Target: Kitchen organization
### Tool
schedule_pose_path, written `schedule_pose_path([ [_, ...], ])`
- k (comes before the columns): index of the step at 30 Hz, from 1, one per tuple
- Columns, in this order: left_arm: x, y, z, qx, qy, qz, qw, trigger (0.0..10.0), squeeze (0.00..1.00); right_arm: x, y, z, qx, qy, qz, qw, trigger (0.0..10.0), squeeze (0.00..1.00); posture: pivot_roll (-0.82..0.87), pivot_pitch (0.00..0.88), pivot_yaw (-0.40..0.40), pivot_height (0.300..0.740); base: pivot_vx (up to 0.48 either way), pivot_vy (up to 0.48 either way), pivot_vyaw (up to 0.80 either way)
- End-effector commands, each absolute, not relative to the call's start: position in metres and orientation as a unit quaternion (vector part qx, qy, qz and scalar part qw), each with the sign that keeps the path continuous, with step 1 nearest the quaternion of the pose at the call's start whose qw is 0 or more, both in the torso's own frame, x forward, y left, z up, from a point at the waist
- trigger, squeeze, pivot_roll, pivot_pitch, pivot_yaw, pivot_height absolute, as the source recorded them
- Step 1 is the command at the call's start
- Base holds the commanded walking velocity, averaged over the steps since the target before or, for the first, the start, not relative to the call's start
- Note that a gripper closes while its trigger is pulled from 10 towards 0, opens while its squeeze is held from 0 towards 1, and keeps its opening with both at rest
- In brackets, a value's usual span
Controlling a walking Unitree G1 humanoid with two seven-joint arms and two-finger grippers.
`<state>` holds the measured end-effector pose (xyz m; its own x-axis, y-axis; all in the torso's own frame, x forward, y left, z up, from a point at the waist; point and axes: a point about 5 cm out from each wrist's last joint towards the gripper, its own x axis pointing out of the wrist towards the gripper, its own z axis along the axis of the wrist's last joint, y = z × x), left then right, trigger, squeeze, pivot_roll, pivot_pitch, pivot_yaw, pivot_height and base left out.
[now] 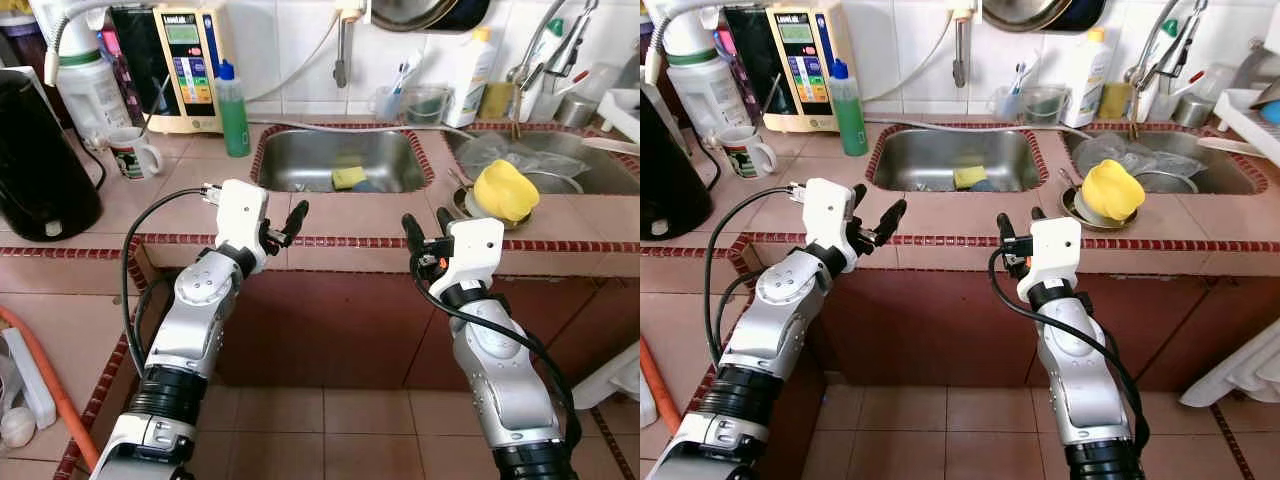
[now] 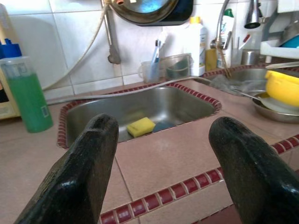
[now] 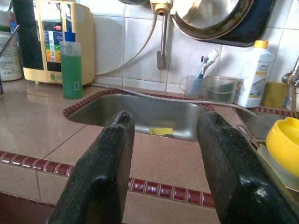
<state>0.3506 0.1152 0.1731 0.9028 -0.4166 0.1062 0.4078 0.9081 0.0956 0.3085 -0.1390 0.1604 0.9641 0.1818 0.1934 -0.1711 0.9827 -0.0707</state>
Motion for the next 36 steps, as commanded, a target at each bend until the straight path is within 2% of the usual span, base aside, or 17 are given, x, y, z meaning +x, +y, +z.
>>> schedule_pose_path([
  [1,0.349,0.118,0.175,0.038,-0.066,-0.210,0.975,10.0,0.00,0.310,-0.137,0.162,-0.027,-0.101,0.095,0.990,10.0,0.00,-0.06,0.000,0.026,0.740,0.000,0.000,0.00],
  [14,0.348,0.118,0.177,0.022,-0.070,-0.222,0.972,10.0,0.00,0.315,-0.135,0.165,-0.025,-0.105,0.099,0.989,10.0,0.00,-0.05,0.000,0.023,0.740,0.000,0.000,0.00],
  [36,0.348,0.116,0.181,0.018,-0.072,-0.236,0.969,10.0,0.00,0.316,-0.126,0.166,-0.016,-0.110,0.110,0.988,10.0,0.00,-0.05,0.000,0.029,0.740,0.403,0.000,0.00],
])
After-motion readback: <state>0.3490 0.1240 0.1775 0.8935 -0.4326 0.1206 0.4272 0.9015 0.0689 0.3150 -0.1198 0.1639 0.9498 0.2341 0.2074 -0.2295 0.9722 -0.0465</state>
